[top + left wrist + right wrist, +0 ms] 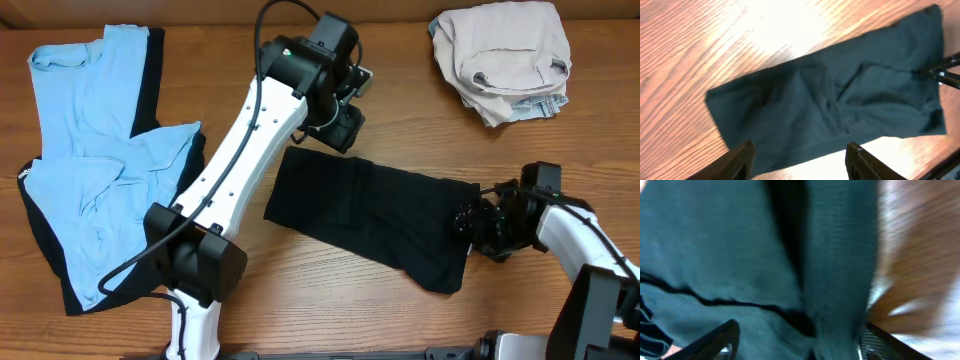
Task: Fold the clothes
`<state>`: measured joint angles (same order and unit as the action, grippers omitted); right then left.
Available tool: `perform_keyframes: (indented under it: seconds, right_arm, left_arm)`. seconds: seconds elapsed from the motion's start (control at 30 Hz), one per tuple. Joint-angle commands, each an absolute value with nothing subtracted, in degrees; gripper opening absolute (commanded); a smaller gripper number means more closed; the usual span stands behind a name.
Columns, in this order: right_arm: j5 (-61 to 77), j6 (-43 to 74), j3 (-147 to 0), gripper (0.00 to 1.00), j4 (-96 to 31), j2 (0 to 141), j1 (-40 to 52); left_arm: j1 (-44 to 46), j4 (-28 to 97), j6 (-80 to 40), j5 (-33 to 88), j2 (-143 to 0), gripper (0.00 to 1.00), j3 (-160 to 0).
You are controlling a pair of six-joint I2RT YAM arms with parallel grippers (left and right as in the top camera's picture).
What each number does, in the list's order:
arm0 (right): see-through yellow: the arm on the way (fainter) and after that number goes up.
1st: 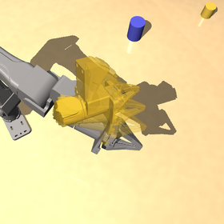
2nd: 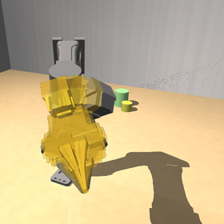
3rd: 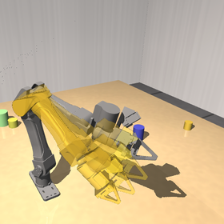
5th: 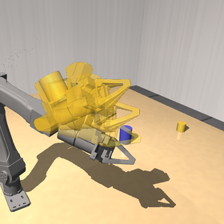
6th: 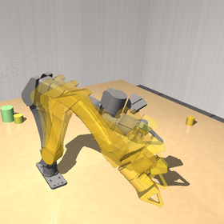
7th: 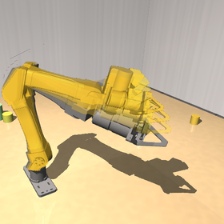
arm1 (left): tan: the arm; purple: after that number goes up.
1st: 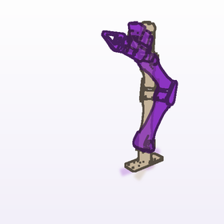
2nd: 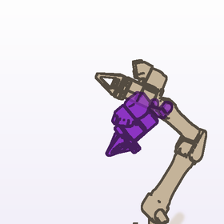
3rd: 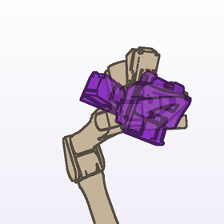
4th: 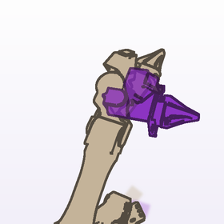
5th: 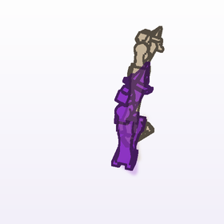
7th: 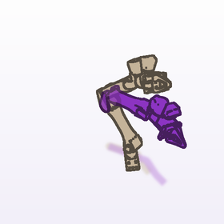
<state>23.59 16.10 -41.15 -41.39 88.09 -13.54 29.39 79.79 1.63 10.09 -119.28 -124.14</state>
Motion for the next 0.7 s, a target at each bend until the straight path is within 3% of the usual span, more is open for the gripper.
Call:
perform_keyframes:
  seconds: [0.0,0.07,0.23,0.3,0.33,0.47,0.67]
  right_arm:
    - [22.79,19.16,-37.26,0.73,-38.52,89.71,-9.43]
    - [22.70,20.23,-36.99,0.69,-36.99,89.71,-6.81]
    - [19.53,20.84,-37.23,0.44,-36.07,89.71,-3.88]
    - [17.37,23.00,-37.23,0.14,-35.94,89.71,-4.14]
    - [17.41,23.40,-37.26,0.04,-35.59,89.69,-4.43]
    - [17.61,23.73,-39.42,0.04,-37.69,89.52,-7.01]
    - [17.72,16.84,-49.39,0.04,-50.50,87.90,-15.79]
  left_arm:
    - [28.16,79.94,2.17,5.96,-119.48,0.60,-125.40]
    - [27.62,79.83,2.13,2.28,-119.50,0.60,-125.40]
    - [26.11,79.79,1.23,-1.78,-119.55,0.61,-125.40]
    - [25.23,79.96,1.19,-1.96,-119.57,0.61,-125.40]
    - [24.77,80.14,1.15,-1.96,-119.57,0.61,-125.40]
    - [22.13,81.45,1.06,-1.96,-119.57,0.59,-125.40]
    - [16.51,84.66,1.21,-2.13,-119.57,0.58,-125.40]
